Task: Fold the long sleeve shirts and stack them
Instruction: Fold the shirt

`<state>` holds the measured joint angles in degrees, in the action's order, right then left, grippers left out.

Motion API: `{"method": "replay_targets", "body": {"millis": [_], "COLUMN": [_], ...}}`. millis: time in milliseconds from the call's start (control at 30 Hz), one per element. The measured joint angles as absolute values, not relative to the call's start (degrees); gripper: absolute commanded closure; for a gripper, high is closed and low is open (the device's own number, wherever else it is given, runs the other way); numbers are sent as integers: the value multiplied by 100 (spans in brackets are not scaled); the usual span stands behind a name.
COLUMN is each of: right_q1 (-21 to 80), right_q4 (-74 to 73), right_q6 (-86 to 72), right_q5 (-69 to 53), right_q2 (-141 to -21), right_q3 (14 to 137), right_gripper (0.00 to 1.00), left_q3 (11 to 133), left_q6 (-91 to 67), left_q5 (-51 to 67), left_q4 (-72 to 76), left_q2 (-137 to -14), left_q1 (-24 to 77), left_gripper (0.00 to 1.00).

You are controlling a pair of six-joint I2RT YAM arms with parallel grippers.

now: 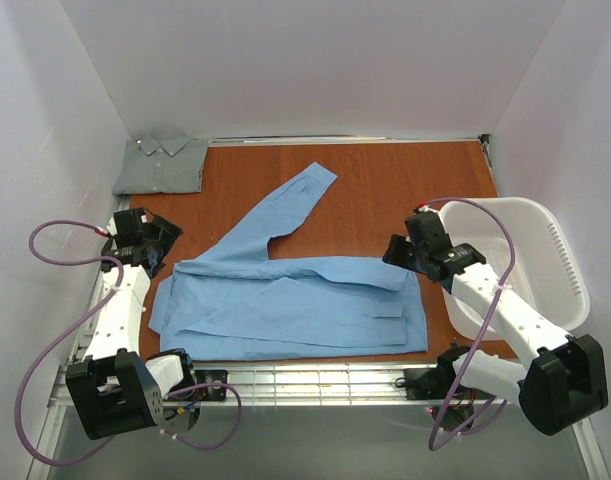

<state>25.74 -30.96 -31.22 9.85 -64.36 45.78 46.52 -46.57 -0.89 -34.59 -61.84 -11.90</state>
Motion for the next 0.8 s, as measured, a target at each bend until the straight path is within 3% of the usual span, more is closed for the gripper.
{"method": "replay_targets", "body": {"millis": [367,800], "right_q1": [2517,2552], "right_q4": [-2995,-1741], "right_q6": [-5546,-6820], "right_q5": [561,266], "right_q2": [-5922,-5172], "right_q3": [3662,2810], "right_gripper": [37,41], "left_q3": [4303,3688], "left_q6": [-4731,-4971], "left_q5": [543,698], "left_q4": [-3634,-3404], "left_q2": [-6399,-6632], "left_q1": [-1190,-1190], "left_gripper": [8,9]}}
